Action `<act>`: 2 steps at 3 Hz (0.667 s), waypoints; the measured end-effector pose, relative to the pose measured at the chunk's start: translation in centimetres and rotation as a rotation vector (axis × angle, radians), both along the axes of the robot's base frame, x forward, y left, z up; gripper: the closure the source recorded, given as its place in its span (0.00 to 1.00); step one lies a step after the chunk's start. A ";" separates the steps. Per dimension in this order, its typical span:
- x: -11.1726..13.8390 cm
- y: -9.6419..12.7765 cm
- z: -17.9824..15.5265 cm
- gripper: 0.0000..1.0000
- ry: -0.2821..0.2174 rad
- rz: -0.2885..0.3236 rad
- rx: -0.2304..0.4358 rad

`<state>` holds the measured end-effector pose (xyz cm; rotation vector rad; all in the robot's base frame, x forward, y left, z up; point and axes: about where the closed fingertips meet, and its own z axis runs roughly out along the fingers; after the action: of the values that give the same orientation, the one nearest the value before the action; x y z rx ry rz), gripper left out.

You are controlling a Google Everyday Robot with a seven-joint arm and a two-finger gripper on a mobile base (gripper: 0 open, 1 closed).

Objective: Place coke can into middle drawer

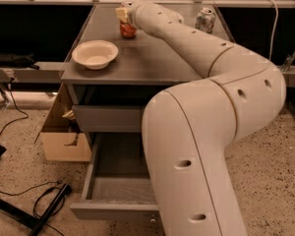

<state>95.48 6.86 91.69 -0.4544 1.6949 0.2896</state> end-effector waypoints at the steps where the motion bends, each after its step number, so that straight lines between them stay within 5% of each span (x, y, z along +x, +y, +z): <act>1: 0.0 0.0 0.0 0.81 0.000 0.000 0.000; 2: 0.0 0.0 0.0 1.00 0.000 0.000 0.000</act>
Offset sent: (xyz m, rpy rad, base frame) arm 0.0000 0.0000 0.0000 0.0000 0.0000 0.0000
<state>95.48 6.86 91.69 -0.4545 1.6949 0.2896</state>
